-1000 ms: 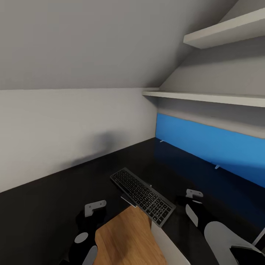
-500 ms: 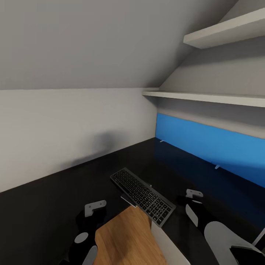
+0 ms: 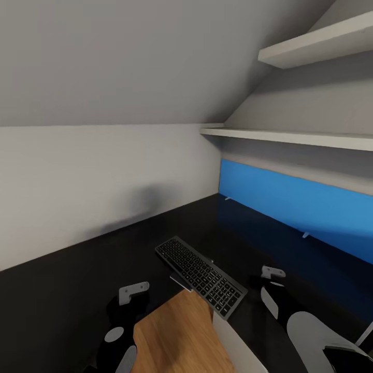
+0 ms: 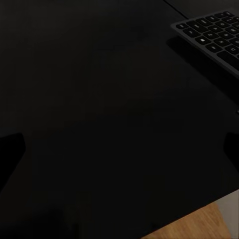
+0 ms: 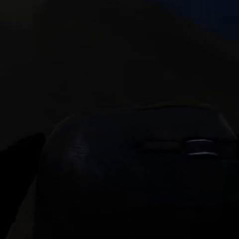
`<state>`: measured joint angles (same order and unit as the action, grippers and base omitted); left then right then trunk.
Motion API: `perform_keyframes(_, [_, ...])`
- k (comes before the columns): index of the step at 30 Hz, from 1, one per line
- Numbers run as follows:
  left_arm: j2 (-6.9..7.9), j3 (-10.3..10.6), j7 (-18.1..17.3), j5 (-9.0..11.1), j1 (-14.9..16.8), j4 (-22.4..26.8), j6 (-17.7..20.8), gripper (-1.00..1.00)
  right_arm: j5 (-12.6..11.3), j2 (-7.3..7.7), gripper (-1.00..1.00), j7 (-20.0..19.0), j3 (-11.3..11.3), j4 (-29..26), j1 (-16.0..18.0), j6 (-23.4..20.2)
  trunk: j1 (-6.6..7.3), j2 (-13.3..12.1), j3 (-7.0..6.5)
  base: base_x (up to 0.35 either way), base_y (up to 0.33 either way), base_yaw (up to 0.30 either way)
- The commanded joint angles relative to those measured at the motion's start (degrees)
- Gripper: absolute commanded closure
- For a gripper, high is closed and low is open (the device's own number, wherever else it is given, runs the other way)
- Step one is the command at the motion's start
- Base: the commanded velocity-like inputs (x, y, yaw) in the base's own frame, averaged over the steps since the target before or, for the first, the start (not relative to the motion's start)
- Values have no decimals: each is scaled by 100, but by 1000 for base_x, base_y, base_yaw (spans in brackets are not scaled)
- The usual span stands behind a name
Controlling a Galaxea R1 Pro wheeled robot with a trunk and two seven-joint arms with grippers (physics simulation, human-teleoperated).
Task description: In the bedroom, organize the workspace by keeping the computer under the desk, ensuring the monitor is on the desk, placing the keyboard on the desk next to the monitor, placing the mouse on the desk next to the keyboard, moving the folder from the swivel chair onto the desk next to the mouse, stacking the notebook on top of the folder with the pen on top of the notebook, and positioning the swivel chair next to the desk.
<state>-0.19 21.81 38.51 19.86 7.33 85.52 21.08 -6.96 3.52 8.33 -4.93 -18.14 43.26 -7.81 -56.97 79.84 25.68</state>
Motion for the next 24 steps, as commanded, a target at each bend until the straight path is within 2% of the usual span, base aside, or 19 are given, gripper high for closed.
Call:
perform_keyframes(1, [2,8,42,35,6,8,19,-100,-121,0,100,11,-12,-7,-2,-37,0,3,7,0,0,0])
perform_keyframes(19, [10,6,42,35,6,9,19,-100,-139,3,100,20,-25,-212,-6,-83,395,-719,-316,0,0,0])
perform_keyframes(24, [10,0,42,35,6,9,19,-100,-154,-38,100,26,-25,-721,-25,-228,505,-919,-406,0,0,0])
